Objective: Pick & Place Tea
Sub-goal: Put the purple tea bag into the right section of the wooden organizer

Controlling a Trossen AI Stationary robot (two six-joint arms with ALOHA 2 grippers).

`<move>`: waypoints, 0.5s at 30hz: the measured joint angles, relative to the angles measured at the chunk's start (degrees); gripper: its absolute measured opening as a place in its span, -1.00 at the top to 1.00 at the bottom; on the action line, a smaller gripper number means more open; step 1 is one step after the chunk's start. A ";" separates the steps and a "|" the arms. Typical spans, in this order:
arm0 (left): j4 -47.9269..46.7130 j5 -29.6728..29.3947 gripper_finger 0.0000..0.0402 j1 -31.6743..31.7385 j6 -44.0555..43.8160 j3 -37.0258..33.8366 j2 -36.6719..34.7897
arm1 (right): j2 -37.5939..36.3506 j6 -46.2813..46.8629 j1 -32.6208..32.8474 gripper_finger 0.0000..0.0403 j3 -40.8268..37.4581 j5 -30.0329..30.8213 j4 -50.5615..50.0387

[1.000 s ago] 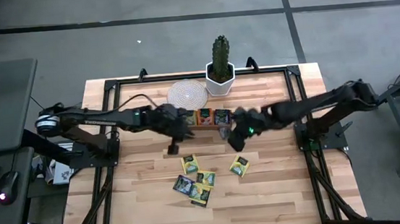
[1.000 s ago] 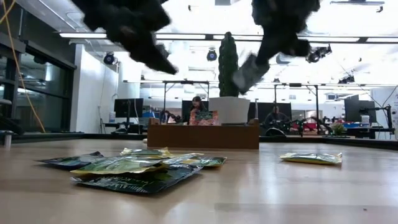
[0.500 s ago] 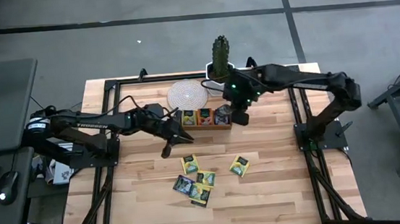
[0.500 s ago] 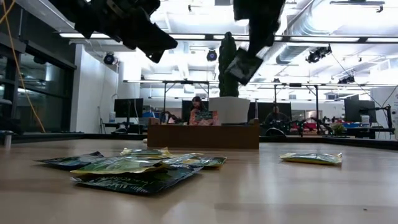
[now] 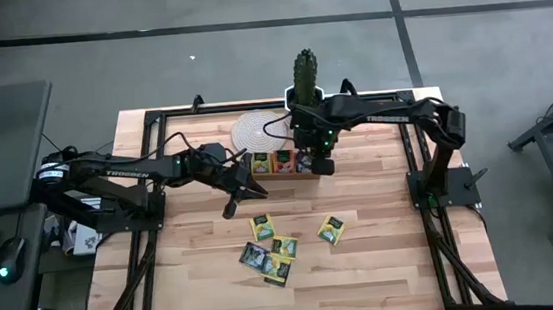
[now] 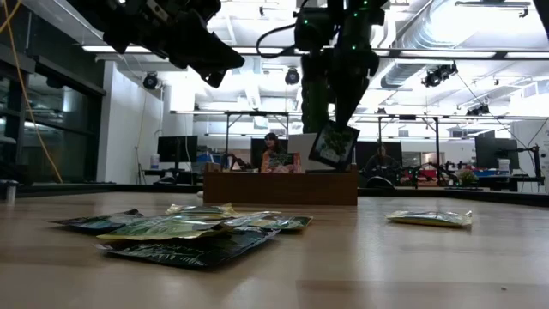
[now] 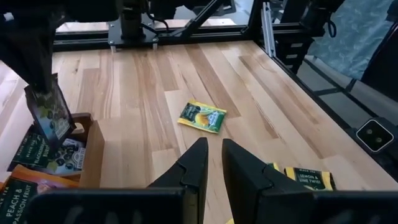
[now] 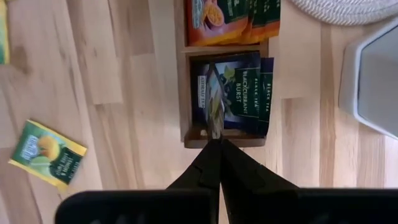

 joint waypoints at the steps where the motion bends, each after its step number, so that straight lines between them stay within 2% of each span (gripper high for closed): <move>1: -0.06 0.00 0.77 0.00 0.00 0.00 0.02 | 0.30 -0.36 -0.23 1.00 0.00 0.01 0.11; 15: 0.41 -2.34 0.77 0.00 -1.56 0.02 0.02 | 0.67 -3.72 -2.86 1.00 -1.53 -2.59 4.04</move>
